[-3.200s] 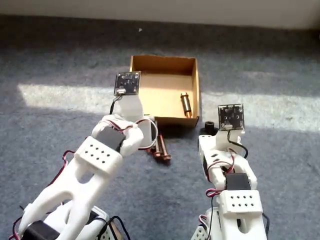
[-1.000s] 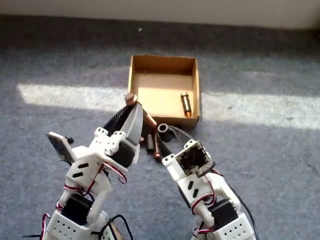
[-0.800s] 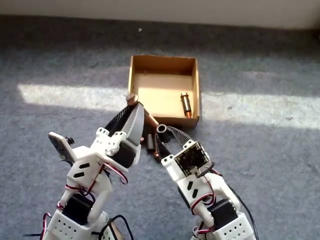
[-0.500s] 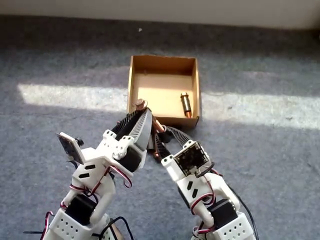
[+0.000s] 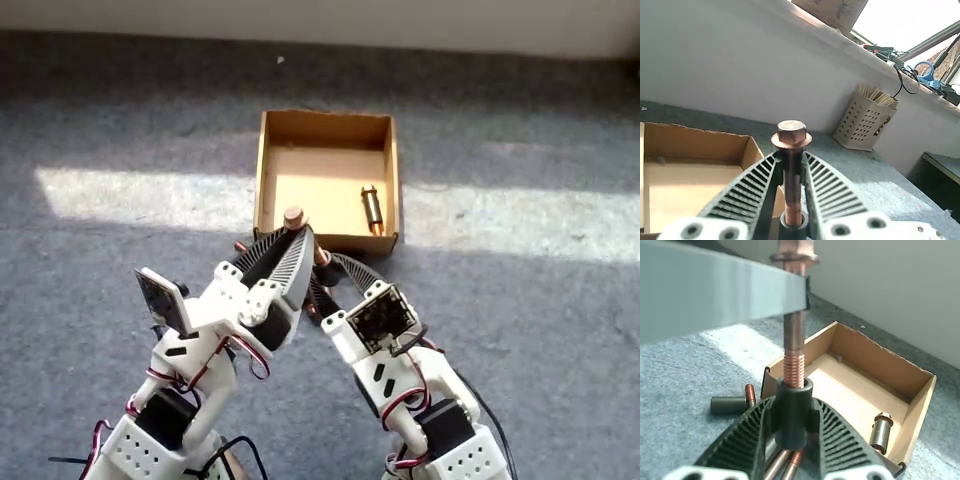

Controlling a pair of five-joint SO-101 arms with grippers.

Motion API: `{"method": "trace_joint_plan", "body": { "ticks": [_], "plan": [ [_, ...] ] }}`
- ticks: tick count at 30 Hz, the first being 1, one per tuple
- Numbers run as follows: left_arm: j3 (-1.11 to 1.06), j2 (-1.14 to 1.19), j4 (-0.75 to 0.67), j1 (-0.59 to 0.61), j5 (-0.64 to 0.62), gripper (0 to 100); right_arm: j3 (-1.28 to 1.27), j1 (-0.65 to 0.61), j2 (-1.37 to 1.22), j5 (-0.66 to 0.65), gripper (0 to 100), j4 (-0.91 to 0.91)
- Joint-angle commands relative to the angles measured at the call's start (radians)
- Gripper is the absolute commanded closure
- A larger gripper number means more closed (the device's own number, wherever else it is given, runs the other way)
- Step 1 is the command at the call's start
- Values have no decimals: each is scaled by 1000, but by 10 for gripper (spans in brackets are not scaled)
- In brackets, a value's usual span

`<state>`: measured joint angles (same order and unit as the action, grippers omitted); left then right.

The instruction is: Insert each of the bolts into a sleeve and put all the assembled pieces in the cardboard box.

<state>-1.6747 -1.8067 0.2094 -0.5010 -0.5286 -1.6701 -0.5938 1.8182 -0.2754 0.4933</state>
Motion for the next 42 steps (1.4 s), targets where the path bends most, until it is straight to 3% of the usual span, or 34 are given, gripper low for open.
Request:
{"method": "trace_joint_plan", "body": {
  "ticks": [1,6,10,20,27,34,42],
  "plan": [
    [-21,-8,-11,-24,18,995,-107,24,18,-8,993,-4],
    [-19,-8,38,-31,18,995,-107,53,18,-8,993,-5],
    [-19,-8,77,-44,95,995,-107,53,18,-8,993,-5],
    [-21,-10,230,-223,242,995,-107,54,18,-6,993,-5],
    [-18,-10,278,-209,242,994,-107,85,18,-5,993,-5],
    [-16,-12,319,-208,236,877,-107,113,18,-5,993,-8],
    [-16,-13,318,-148,238,905,-107,202,18,0,993,-50]
  ]
}}
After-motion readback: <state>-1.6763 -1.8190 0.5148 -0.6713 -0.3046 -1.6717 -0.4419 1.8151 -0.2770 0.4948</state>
